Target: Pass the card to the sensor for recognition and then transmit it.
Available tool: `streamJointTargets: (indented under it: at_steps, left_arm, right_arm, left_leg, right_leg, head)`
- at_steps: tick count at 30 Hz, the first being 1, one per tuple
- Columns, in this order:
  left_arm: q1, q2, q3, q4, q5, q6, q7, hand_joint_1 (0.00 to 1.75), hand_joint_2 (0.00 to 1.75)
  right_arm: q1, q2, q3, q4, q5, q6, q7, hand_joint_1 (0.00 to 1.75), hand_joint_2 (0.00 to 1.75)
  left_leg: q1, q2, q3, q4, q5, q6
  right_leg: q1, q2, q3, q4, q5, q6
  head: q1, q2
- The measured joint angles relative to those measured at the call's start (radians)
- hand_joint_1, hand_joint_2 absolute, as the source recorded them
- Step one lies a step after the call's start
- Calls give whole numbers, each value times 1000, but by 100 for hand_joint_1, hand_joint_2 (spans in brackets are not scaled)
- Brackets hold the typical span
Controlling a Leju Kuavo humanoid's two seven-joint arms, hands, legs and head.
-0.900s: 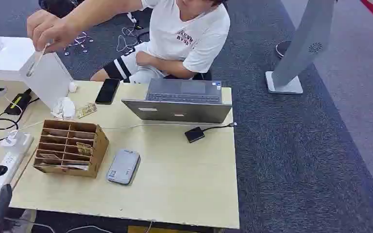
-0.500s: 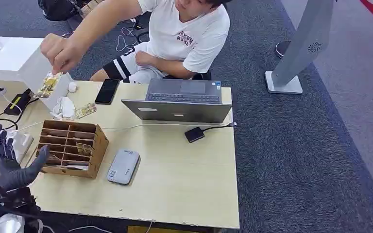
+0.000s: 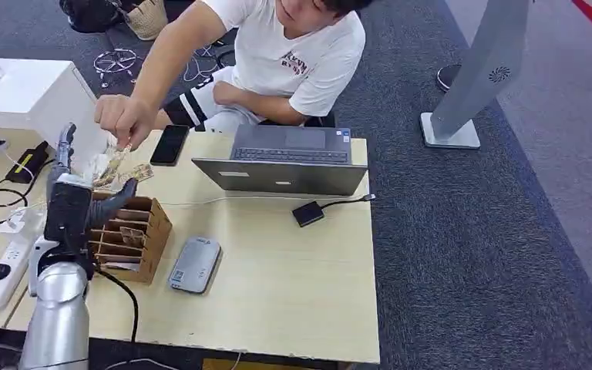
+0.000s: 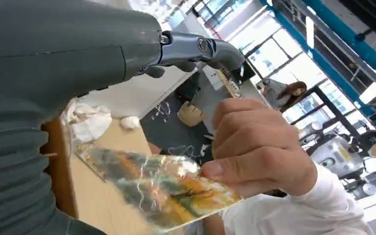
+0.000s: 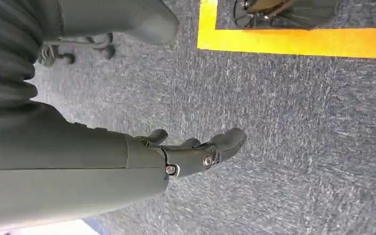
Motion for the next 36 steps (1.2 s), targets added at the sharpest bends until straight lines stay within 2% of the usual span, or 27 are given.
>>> streamJointTargets:
  at_steps: [21,25,31,32,33,36]
  left_arm:
    - [-301,244,-351,93,-506,132,197,0,175]
    - [-331,274,-396,113,-599,153,232,0,175]
    - [-332,296,-417,139,-619,170,243,0,175]
    - [-332,299,-419,142,-621,170,243,129,175]
    - [-332,300,-420,145,-621,171,243,175,175]
    - [-332,303,-420,155,-624,174,243,175,175]
  right_arm:
    - [-21,12,178,6,140,14,98,0,175]
    - [-21,13,209,10,173,15,127,0,175]
    - [-19,13,233,17,179,15,145,0,175]
    - [-19,13,236,18,179,15,145,0,175]
    - [-19,13,237,18,179,15,146,0,175]
    - [-19,14,238,19,183,17,149,0,175]
  left_leg:
    - [0,0,0,0,1,0]
    - [0,0,0,0,1,0]
    - [0,0,0,0,1,0]
    - [0,0,0,0,1,0]
    - [0,0,0,0,1,0]
    - [0,0,0,0,1,0]
  right_leg:
    - [0,0,0,1,0,0]
    - [0,0,0,1,0,0]
    - [0,0,0,1,0,0]
    - [0,0,0,1,0,0]
    - [0,0,0,1,0,0]
    - [0,0,0,1,0,0]
  head:
    - [0,0]
    - [0,0]
    - [0,0]
    - [0,0]
    - [0,0]
    - [0,0]
